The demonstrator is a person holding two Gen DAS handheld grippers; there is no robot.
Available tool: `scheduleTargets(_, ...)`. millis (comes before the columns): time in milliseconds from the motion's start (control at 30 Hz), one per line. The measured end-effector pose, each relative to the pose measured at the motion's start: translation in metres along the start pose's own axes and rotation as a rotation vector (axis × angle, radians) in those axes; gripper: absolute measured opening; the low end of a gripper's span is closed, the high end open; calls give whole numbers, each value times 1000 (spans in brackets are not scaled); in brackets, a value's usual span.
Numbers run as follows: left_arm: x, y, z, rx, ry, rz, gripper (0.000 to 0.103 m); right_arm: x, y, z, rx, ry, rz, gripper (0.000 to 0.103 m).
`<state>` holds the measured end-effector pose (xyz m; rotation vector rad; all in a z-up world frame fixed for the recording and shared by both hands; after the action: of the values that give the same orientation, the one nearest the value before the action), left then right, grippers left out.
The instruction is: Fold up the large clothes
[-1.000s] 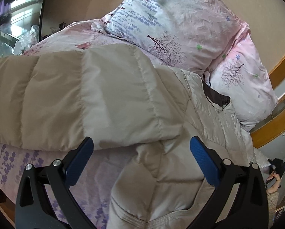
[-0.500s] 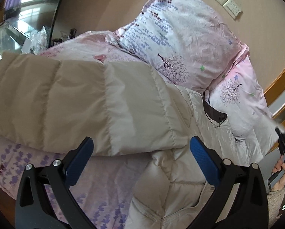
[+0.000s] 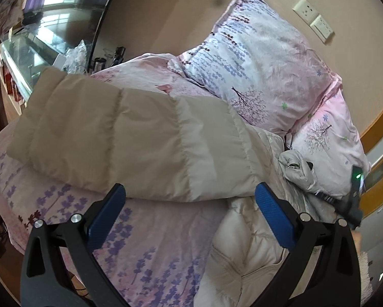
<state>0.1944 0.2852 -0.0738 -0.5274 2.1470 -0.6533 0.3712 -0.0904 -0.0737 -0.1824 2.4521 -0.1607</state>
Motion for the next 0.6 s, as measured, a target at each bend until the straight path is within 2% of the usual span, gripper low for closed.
scheduleTargets(133,2,14,-5,13,-7,-60,100,17,9,0,39,36,-93,21)
scheduleTargets(233,2,26,-7,7,-14,-102,100,29,21,0,64,71,-204,43)
scheduleTargets(267,3,30,-7,4,-14,-119,100,31,24,0,73,74,-234,63)
scheduleTargets(300,3,32,-8,4,-16,-132,98,35,30,-2,59,76,-260,71)
scheduleTargets(333,3,38,-10,3,-20,-159,96,37,39,-13,6,59,-268,74)
scheduleTargets(400,3,48,-12,4,-27,-211,94,38,49,-25,-45,28,-255,75)
scheduleTargets(533,3,78,-22,-8,-58,-342,89,35,47,-69,-225,-7,-118,79)
scheduleTargets(600,2,90,-25,-24,-73,-389,83,34,40,-81,-273,-4,-66,79)
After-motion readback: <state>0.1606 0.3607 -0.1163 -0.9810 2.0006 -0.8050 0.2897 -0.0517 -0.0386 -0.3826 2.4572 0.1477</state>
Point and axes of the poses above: each gripper's, at about its wrist camera, not at the fingertips, and z roughly the way its jaws point, y to its left, x to its underside, the point moved 9 cm from there along z, roughly the way its jaws point, and after that the axes turned 10 degrees about x, right-handed, at the moved point
